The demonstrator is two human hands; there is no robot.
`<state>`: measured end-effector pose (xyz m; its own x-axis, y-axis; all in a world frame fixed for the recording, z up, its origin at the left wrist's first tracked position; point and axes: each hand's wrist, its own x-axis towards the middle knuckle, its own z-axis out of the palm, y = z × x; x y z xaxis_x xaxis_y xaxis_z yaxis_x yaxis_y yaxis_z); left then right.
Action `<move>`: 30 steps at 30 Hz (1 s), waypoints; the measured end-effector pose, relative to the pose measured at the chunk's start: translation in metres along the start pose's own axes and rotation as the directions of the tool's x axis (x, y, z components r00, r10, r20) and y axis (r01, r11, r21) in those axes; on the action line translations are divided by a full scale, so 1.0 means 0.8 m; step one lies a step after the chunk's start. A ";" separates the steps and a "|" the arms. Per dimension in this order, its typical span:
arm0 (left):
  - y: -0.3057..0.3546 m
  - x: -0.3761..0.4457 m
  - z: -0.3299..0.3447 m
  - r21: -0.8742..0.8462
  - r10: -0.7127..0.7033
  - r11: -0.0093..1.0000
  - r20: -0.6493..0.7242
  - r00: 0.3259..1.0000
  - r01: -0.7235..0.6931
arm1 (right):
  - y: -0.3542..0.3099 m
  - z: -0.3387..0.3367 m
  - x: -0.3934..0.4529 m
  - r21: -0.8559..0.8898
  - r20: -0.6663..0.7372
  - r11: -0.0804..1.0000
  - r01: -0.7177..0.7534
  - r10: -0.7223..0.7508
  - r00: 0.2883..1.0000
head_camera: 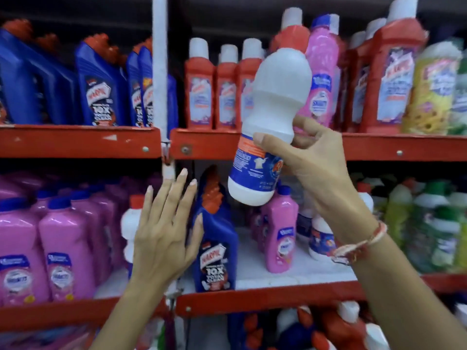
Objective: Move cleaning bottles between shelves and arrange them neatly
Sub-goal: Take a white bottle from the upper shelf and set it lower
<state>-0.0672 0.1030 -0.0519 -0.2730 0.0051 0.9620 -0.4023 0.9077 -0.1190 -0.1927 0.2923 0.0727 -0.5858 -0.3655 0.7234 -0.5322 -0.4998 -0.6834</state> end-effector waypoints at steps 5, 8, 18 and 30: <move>0.076 -0.025 0.038 -0.074 0.040 0.997 0.067 0.997 -0.035 | 0.042 -0.074 -0.017 -0.103 -0.028 0.995 -0.011 0.009 1.000; 0.118 -0.045 0.061 -0.123 0.064 0.991 0.151 0.986 -0.045 | 0.067 -0.115 -0.030 -0.179 -0.059 0.983 -0.036 0.026 0.998; 0.175 -0.119 0.116 -0.110 0.042 0.994 0.566 0.823 0.025 | 0.150 -0.223 -0.071 -0.432 -0.173 0.886 -0.171 0.104 0.979; 0.175 -0.142 0.124 -0.034 -0.023 0.998 0.618 0.786 0.056 | 0.226 -0.279 -0.075 -0.499 -0.242 0.828 -0.256 0.150 0.959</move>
<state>-0.1795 0.1877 -0.2022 -0.7451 -0.2763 0.6070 -0.3871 0.9203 -0.0563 -0.3906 0.3992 -0.1160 -0.7892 -0.2357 0.5671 -0.5960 0.0711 -0.7998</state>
